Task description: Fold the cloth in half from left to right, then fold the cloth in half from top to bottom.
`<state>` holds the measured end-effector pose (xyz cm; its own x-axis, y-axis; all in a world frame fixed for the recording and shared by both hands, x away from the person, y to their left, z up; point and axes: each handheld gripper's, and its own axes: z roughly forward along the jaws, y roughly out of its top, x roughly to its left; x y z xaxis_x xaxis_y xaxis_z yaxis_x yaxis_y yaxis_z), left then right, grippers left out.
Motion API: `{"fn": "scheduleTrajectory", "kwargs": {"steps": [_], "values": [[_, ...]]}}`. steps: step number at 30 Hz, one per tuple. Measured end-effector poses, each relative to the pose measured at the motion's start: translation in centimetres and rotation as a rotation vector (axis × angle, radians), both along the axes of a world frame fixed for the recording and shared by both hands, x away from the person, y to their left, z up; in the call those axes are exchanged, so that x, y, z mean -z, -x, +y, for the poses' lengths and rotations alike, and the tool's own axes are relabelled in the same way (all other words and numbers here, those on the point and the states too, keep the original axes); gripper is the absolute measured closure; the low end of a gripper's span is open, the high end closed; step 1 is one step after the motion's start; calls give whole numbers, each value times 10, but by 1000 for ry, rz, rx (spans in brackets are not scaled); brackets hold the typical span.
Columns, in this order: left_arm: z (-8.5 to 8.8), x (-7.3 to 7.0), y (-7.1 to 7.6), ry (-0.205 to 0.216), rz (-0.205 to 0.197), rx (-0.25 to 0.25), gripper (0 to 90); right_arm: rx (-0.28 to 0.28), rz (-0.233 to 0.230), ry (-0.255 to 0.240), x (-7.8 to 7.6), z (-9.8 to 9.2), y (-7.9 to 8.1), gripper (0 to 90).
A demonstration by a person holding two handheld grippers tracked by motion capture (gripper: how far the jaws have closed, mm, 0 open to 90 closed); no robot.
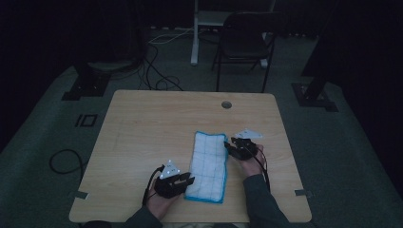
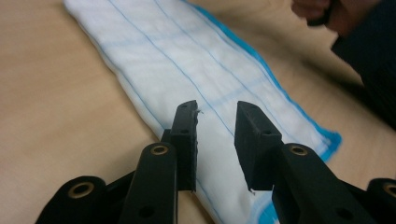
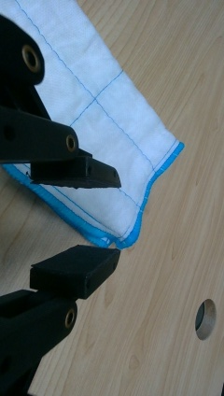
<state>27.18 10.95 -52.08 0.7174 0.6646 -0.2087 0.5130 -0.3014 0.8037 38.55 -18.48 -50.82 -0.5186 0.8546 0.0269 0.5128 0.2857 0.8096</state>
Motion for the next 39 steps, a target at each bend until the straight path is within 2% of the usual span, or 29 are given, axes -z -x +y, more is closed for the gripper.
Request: {"fn": "scheduleTrajectory", "kwargs": {"steps": [5,6,12,20,29,39], "values": [[2,-9,-13,4,-22,-12,697,9,2,-4,2,-2,2,597],[1,-12,-19,-14,-37,-7,694,17,-2,-7,3,-4,2,599],[-2,-16,-32,-32,-56,-12,681,23,-10,-14,1,-6,4,598],[-2,-20,-50,-45,-69,-31,652,28,-10,-20,1,-7,3,596],[1,-26,-68,-37,-78,-62,615,26,-10,-19,-2,-6,1,591],[-6,-27,-88,-50,-88,-60,616,34,-6,-17,-5,-4,-1,587]]}}
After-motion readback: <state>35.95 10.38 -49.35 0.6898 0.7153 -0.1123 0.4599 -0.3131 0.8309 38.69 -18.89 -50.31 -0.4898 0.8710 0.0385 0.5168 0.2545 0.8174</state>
